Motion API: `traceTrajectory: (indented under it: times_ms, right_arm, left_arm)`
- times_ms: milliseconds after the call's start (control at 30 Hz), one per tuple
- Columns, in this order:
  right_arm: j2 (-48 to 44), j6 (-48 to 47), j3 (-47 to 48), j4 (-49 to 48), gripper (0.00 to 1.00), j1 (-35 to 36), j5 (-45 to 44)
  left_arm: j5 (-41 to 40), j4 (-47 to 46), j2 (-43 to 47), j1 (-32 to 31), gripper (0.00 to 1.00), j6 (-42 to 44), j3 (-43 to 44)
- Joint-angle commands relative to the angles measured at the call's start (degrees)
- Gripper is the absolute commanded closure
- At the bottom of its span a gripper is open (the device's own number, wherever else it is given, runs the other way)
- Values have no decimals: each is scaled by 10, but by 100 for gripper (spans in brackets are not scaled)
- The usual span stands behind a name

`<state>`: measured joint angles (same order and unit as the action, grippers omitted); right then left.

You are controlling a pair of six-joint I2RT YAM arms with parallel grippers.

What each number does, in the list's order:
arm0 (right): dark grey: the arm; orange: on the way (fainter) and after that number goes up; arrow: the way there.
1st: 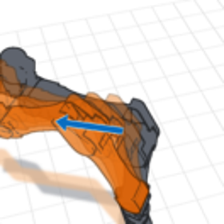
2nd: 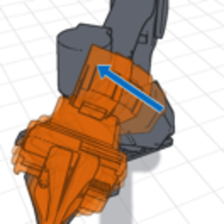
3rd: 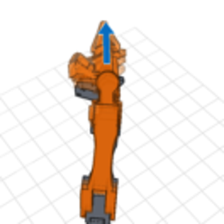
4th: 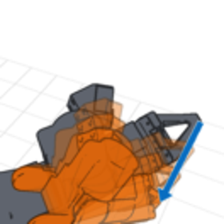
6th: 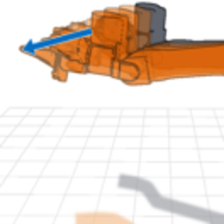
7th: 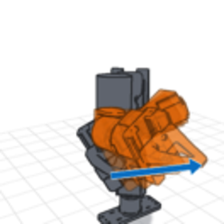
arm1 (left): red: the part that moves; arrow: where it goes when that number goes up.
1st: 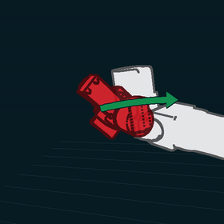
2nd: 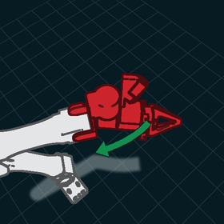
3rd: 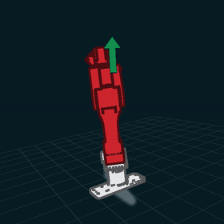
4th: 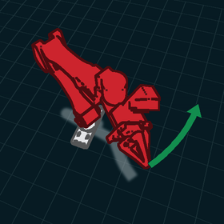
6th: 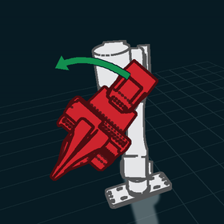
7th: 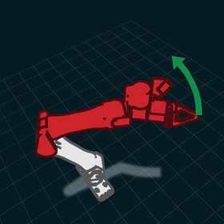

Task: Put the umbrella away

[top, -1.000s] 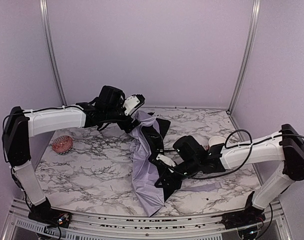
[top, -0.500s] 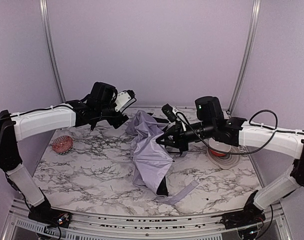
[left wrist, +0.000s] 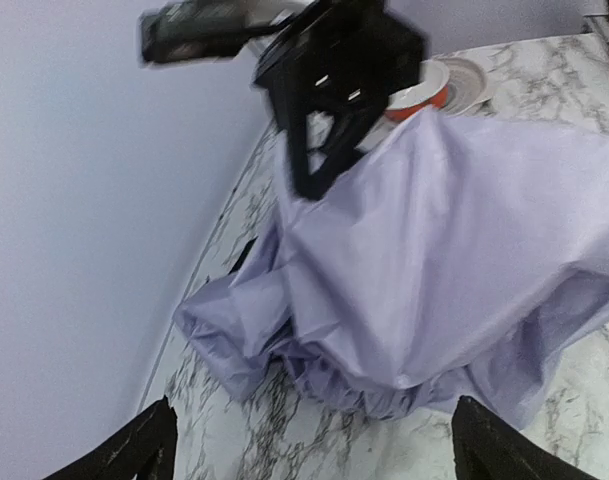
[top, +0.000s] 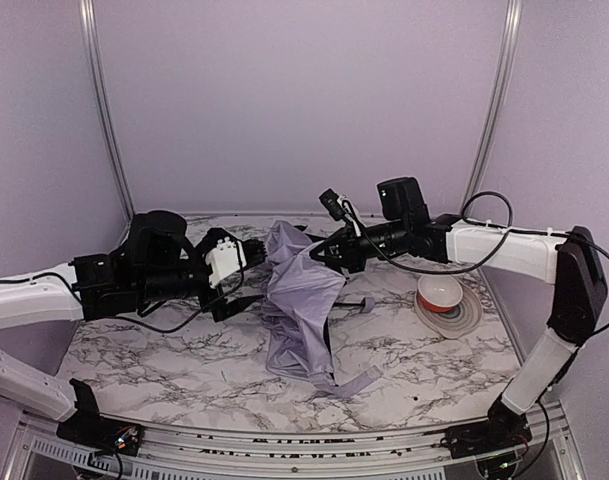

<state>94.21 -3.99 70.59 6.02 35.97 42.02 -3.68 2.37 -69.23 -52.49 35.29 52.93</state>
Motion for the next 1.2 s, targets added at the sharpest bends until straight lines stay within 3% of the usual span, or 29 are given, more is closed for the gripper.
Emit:
traceTrajectory:
  times_ms: [0, 267, 367, 500, 600, 667, 767, 800, 900, 1167]
  right_arm:
    - [37, 18, 48, -16, 100, -8, 8]
    - [76, 54, 66, -13, 100, -10, -32]
    - [78, 72, 60, -24, 100, -16, -46]
    - [94, 88, 67, -26, 100, -28, -52]
    - [97, 89, 70, -23, 98, -49, -47]
    - [85, 80, 70, -8, 70, -74, -37]
    - [54, 35, 57, 29, 14, -107, -53]
    - [49, 11, 58, 58, 2, -111, -104]
    - [54, -73, 63, 154, 0, -111, -181]
    - [96, -216, 58, 245, 7, -101, -120]
  left_arm:
    - [36, -80, -20, -47, 2, 117, -42]
    - [-28, -131, -177, -91, 5, 201, 58]
    - [-24, -129, -209, -103, 14, 228, 70]
    - [-13, -133, -236, -105, 45, 219, 90]
    - [-1, -138, -232, -104, 84, 209, 90]
    - [11, -138, -220, -98, 99, 205, 79]
    - [41, -134, -194, -87, 100, 200, 56]
    - [48, -136, -186, -83, 100, 196, 50]
    - [62, -135, -167, -72, 100, 189, 36]
    - [102, -134, -139, -46, 100, 174, 18]
